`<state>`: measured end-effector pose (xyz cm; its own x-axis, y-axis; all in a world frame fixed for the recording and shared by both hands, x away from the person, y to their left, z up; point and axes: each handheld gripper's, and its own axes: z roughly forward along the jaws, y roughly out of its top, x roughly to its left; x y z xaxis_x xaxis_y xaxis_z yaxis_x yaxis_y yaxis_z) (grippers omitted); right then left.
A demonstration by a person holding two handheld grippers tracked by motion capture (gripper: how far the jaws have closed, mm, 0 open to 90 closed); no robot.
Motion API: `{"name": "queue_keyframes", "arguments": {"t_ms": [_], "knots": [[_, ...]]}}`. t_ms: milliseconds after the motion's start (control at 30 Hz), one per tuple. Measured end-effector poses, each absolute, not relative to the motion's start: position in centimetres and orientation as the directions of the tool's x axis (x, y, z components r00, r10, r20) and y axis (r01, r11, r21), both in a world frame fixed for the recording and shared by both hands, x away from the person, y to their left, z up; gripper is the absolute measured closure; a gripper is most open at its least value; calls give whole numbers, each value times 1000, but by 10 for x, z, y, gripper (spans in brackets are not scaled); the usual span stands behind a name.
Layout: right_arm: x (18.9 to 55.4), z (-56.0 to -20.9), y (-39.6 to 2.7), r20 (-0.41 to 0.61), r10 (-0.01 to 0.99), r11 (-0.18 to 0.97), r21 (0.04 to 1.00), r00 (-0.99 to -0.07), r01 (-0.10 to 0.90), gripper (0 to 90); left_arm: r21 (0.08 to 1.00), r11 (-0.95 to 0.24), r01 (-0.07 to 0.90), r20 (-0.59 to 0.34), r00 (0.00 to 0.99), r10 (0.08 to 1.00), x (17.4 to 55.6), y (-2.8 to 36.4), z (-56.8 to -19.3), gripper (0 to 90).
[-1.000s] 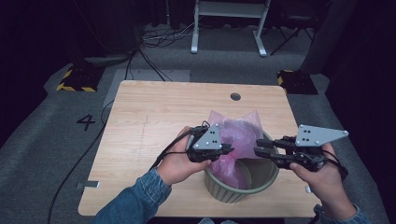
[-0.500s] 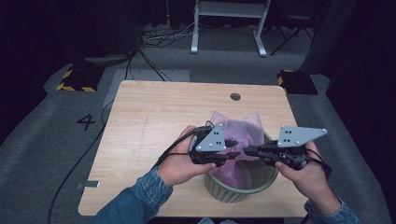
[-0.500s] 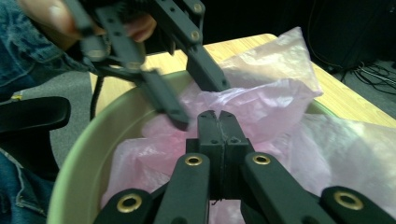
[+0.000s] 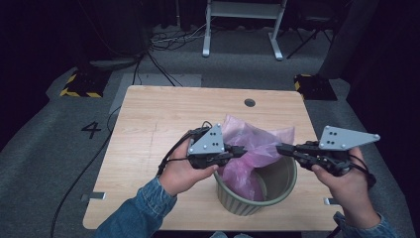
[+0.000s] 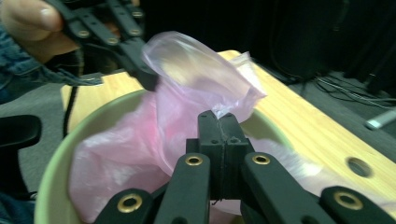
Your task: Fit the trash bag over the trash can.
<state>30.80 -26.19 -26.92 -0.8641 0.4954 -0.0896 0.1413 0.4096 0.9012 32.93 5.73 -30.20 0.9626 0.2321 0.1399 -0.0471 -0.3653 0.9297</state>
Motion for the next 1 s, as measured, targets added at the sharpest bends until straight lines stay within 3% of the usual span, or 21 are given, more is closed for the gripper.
{"name": "queue_keyframes", "arguments": {"t_ms": [233,467,767,1000], "knots": [[304,-262,-288,-97,547,394,906,-832,154,900,941,-332,-65,140,968,210,327,84,-313,900],[301,-267,-303,-109,494,383,918,-863,103,900,955,-289,-61,119,976,185,333,110,-320,900],[300,-281,-330,-110,505,375,921,-856,103,900,963,-263,-55,110,974,198,335,140,-324,900],[296,-296,-352,-147,442,352,936,-885,20,900,969,-246,-33,83,978,194,341,160,-331,900]]}}
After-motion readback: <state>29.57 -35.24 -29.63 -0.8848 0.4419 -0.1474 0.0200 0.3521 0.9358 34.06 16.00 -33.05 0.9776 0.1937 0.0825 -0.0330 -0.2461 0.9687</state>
